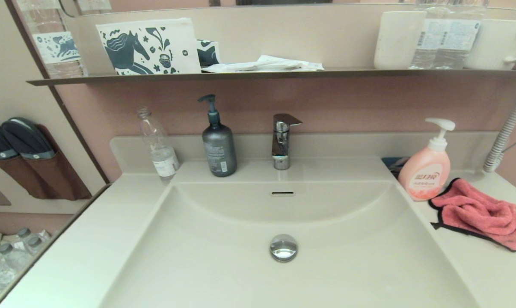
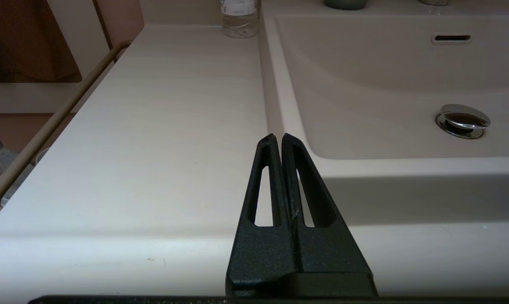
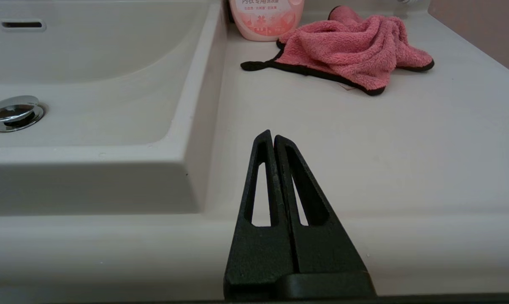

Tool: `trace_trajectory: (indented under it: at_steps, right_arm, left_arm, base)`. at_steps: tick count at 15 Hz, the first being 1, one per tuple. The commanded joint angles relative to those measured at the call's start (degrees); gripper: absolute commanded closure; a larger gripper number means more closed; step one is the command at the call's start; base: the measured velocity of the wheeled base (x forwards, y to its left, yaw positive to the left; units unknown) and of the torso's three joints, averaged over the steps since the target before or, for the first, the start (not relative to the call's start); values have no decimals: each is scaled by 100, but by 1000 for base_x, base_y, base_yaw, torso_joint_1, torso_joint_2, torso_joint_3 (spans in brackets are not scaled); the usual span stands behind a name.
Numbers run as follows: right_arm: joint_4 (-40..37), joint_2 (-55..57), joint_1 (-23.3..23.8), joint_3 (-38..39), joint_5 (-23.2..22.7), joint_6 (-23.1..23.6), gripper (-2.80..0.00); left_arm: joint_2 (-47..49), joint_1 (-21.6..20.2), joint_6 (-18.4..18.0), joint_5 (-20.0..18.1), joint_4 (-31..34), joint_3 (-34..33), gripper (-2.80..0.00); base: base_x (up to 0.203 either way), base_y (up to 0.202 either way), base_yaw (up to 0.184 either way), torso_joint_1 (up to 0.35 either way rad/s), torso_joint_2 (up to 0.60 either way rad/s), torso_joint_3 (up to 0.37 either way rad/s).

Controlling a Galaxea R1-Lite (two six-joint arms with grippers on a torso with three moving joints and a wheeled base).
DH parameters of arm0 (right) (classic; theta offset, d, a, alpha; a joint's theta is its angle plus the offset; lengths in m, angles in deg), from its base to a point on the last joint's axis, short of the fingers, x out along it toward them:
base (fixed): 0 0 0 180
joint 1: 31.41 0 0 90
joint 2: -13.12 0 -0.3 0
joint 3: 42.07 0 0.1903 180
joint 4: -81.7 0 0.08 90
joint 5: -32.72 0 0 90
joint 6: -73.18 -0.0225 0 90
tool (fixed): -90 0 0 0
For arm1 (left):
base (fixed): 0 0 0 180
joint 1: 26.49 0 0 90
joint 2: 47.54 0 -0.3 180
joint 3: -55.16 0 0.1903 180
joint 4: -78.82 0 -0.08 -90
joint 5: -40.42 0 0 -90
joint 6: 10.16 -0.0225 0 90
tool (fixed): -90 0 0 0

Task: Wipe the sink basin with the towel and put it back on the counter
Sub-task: Turn on the faucet

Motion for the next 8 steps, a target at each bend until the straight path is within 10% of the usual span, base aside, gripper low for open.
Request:
trace_trajectory:
  at_steps: [1, 8]
  right_arm:
    - [4, 9, 0, 1, 0, 2, 0]
    - [4, 9, 0, 1, 0, 2, 0]
  left_arm:
    - [1, -1, -2, 0, 0, 0, 0]
    - [1, -1, -2, 0, 0, 0, 0]
  base:
    - [0, 0, 0, 0, 0, 0]
    - [0, 0, 0, 0, 0, 0]
